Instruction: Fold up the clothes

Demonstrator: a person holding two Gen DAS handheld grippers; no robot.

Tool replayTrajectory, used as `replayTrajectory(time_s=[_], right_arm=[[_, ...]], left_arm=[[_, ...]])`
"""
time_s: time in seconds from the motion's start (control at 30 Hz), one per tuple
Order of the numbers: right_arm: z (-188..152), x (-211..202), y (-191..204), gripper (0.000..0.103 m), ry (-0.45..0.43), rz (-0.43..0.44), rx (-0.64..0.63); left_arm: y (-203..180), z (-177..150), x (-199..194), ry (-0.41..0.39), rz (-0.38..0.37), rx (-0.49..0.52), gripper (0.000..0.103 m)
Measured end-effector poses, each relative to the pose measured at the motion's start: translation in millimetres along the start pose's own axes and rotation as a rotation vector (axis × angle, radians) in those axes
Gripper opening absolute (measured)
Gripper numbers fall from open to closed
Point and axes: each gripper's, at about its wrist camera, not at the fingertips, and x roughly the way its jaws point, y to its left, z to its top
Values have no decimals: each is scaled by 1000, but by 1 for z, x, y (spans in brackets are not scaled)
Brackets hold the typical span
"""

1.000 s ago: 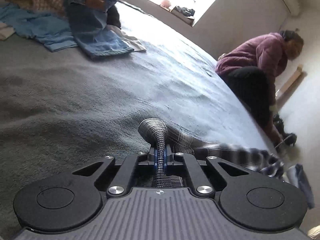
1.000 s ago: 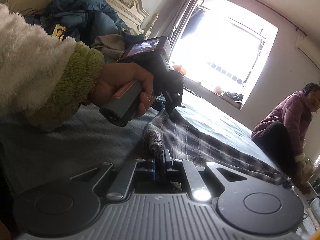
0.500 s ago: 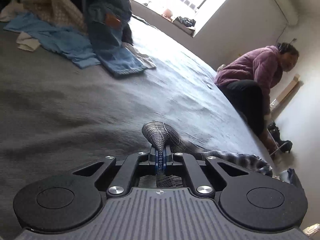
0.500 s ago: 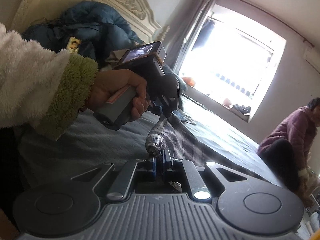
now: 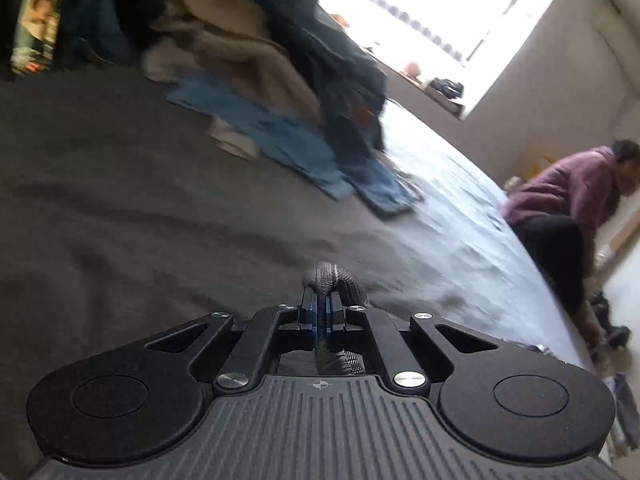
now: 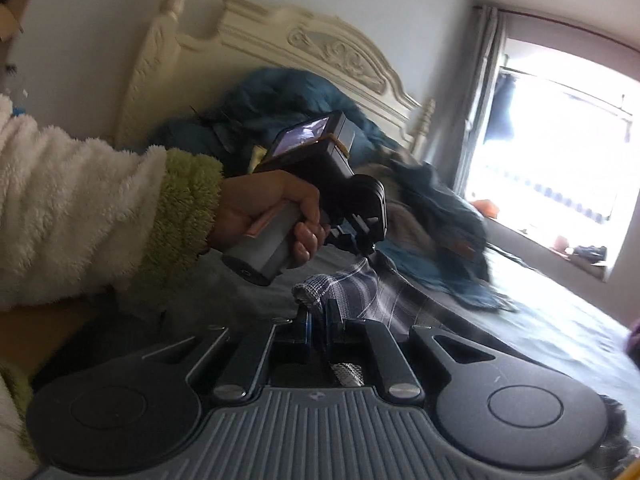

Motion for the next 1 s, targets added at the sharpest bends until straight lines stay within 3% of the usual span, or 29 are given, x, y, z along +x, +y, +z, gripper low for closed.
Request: replayTrajectory(time_s=[0.13, 0.23, 0.4, 0.43, 0.47, 0.53, 0.57, 0.63, 0.77, 0.93, 1.0], right_arm=[[-1, 0, -16, 7, -30, 11, 79], [-8, -5, -42, 7, -27, -4, 204], [-27, -12, -68, 10, -4, 71, 320], [-30, -14, -73, 15, -1, 89, 340], [-33, -17, -71, 35, -5, 123, 341], [-39, -28, -65, 59, -25, 186, 336], [-41, -34, -64, 65, -47, 214, 325], [-42, -44, -71, 65, -76, 232, 332], [-61, -71, -128, 66, -95, 119, 523], [-111, -97, -245, 66, -100, -202, 954], [-128, -100, -280, 66, -89, -304, 1045]], left_arm=[[-5, 9, -8, -38, 67, 41, 0], [-23, 15, -3, -47, 69, 79, 0], [-56, 6, 18, 6, 67, 182, 0], [-57, 2, 20, 17, 65, 197, 0], [-58, -2, 21, 29, 64, 211, 0], [-63, -8, 24, 49, 66, 238, 6], [-65, -9, 23, 50, 68, 257, 10], [-73, -10, 21, 42, 71, 296, 20], [-111, -8, 25, 30, -3, 400, 32], [-195, -32, 55, 53, -182, 620, 62], [-233, -49, 76, 74, -259, 728, 70]])
